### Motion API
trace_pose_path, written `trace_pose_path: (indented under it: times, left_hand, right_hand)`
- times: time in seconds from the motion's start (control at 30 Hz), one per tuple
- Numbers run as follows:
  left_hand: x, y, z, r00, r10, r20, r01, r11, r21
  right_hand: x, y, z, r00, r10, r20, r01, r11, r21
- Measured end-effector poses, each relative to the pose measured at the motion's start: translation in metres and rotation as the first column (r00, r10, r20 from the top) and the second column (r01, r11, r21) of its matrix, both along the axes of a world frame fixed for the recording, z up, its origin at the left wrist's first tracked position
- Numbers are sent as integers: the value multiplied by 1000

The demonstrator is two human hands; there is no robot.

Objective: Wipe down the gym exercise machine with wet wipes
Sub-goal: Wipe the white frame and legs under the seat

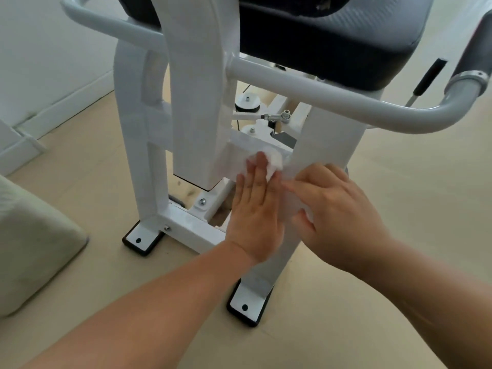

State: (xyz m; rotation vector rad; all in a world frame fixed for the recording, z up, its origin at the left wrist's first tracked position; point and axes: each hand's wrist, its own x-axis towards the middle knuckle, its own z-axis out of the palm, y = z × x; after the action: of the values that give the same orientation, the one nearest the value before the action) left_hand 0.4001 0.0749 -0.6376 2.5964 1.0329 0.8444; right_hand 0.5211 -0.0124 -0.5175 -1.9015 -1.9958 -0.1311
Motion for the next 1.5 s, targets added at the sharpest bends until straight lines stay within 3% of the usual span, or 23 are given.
trace_pose_path:
  times: [0.07, 0.13, 0.3, 0.47, 0.63, 0.8, 0.9, 1.03, 1.2, 1.3, 1.5]
  left_hand:
    - [-1, 5, 3, 990, -139, -10, 139, 979, 149]
    - [-8, 17, 1, 992, -128, -19, 129, 964, 232]
    - [-12, 17, -20, 997, 72, 4, -72, 990, 119]
    - [-16, 18, -16, 993, -97, -64, 108, 974, 198]
    - [-15, 41, 32, 997, 71, 9, -71, 985, 160]
    - [-10, 28, 34, 992, -84, -96, 111, 940, 324]
    - [-18, 45, 36, 992, -67, -103, 101, 923, 372]
    - [-15, 48, 43, 998, 47, -40, -33, 952, 306]
    - [-6, 27, 35, 993, -109, -49, 119, 950, 289]
    - [-14, 48, 47, 992, -90, -88, 114, 939, 323]
    - [-4, 52, 79, 977, 19, -211, 16, 986, 163]
  right_hand:
    - [2, -1, -5, 999, -13, 34, 12, 1000, 4]
    - [-1, -3, -11, 996, -34, 84, 33, 999, 11]
    - [-11, -6, -20, 978, -96, 185, 99, 995, -3]
    - [-11, -9, -23, 934, -183, 307, 226, 968, -111]
    - [-16, -9, -28, 917, -166, 363, 243, 953, -179]
    - [-20, -7, -30, 935, -167, 312, 229, 958, -172]
    - [-17, -6, -31, 933, -166, 319, 220, 965, -141]
    - [-10, -6, -34, 929, -150, 339, 200, 972, -119]
    - [-10, -1, -39, 927, -161, 339, 202, 975, -90]
    - [-8, -1, -41, 925, -158, 346, 197, 977, -80]
    - [-3, -3, -37, 917, -126, 378, 179, 978, -109]
